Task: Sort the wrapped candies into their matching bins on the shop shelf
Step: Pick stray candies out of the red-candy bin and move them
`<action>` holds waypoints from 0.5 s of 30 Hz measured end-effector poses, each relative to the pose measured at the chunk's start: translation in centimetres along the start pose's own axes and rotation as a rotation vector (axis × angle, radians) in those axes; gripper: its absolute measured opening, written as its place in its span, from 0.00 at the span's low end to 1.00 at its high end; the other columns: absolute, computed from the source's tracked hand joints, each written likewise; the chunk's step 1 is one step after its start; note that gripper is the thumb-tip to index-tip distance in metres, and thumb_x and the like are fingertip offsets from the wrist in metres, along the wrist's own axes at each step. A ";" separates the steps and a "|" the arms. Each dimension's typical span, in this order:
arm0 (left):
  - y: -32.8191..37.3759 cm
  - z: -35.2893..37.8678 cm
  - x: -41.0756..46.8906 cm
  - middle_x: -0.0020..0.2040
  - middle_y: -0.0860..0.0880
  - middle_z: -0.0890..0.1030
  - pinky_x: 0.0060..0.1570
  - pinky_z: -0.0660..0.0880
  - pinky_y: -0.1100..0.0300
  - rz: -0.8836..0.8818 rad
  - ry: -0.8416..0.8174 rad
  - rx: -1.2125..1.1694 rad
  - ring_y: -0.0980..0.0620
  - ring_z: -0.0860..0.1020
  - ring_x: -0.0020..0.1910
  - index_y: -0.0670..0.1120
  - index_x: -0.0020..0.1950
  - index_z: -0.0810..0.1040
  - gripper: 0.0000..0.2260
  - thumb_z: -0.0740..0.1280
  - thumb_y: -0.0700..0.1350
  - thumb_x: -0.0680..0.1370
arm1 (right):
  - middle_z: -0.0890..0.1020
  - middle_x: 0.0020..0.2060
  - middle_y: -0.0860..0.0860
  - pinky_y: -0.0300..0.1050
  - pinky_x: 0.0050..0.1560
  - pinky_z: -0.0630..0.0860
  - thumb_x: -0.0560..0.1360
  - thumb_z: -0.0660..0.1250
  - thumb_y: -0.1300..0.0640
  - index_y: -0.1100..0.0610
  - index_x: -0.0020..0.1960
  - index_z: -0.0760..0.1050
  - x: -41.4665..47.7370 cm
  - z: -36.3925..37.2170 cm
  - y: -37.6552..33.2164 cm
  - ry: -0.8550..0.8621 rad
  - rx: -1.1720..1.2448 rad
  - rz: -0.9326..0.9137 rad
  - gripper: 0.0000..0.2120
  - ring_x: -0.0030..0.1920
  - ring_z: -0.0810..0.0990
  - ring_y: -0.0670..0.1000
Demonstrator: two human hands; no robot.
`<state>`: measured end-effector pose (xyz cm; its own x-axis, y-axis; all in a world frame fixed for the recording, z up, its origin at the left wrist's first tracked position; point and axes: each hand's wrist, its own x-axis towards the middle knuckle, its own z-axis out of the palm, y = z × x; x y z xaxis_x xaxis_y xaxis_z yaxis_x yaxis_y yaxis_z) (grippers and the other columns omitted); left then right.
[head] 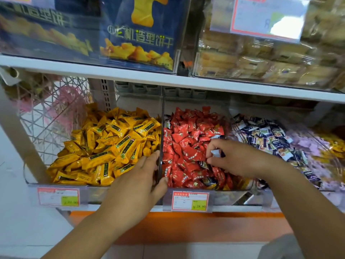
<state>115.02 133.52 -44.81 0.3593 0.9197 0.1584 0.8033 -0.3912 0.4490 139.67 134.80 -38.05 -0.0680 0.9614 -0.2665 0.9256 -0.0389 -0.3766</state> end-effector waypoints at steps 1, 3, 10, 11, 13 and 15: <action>0.1 0.0 0.0 0.66 0.60 0.67 0.40 0.71 0.63 -0.002 -0.005 -0.010 0.62 0.74 0.43 0.58 0.78 0.50 0.29 0.56 0.60 0.79 | 0.77 0.47 0.42 0.42 0.42 0.74 0.78 0.65 0.48 0.44 0.50 0.72 0.4 0.7 0.1 0.009 -0.039 0.005 0.02 0.43 0.77 0.44; 0.1 0.0 0.0 0.66 0.60 0.67 0.40 0.72 0.64 -0.010 -0.010 -0.018 0.63 0.73 0.41 0.58 0.78 0.50 0.29 0.56 0.60 0.79 | 0.78 0.54 0.46 0.42 0.44 0.73 0.77 0.67 0.48 0.46 0.55 0.74 1.5 2.1 0.4 0.025 -0.082 0.032 0.08 0.47 0.77 0.47; -0.1 0.2 -0.1 0.66 0.63 0.66 0.35 0.68 0.69 -0.006 -0.012 -0.024 0.65 0.73 0.39 0.59 0.78 0.50 0.30 0.56 0.61 0.78 | 0.78 0.53 0.48 0.40 0.44 0.72 0.76 0.69 0.49 0.49 0.56 0.77 2.7 3.1 0.3 0.061 -0.080 0.004 0.11 0.47 0.77 0.47; -0.2 0.2 -0.1 0.66 0.63 0.66 0.34 0.67 0.69 -0.004 -0.012 -0.022 0.66 0.73 0.39 0.59 0.78 0.50 0.29 0.56 0.61 0.79 | 0.78 0.49 0.47 0.39 0.41 0.71 0.76 0.68 0.48 0.49 0.54 0.77 2.3 2.7 0.3 0.065 -0.038 -0.010 0.08 0.43 0.76 0.45; -0.3 0.2 -0.1 0.65 0.63 0.67 0.33 0.66 0.69 -0.001 -0.010 -0.025 0.66 0.72 0.38 0.58 0.78 0.50 0.29 0.56 0.60 0.79 | 0.77 0.47 0.46 0.41 0.43 0.73 0.78 0.65 0.47 0.48 0.53 0.75 1.3 1.5 0.4 0.054 -0.002 -0.025 0.06 0.44 0.77 0.46; -0.3 0.3 0.0 0.63 0.62 0.68 0.33 0.66 0.69 0.002 -0.008 -0.032 0.66 0.72 0.38 0.58 0.78 0.51 0.29 0.57 0.60 0.79 | 0.75 0.51 0.45 0.44 0.48 0.73 0.78 0.65 0.48 0.46 0.56 0.75 0.4 0.5 0.7 0.010 -0.056 -0.017 0.08 0.48 0.76 0.48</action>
<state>114.93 133.58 -45.18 0.3646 0.9186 0.1523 0.7871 -0.3914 0.4767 140.14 134.98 -38.89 -0.0806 0.9644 -0.2519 0.9439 -0.0074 -0.3302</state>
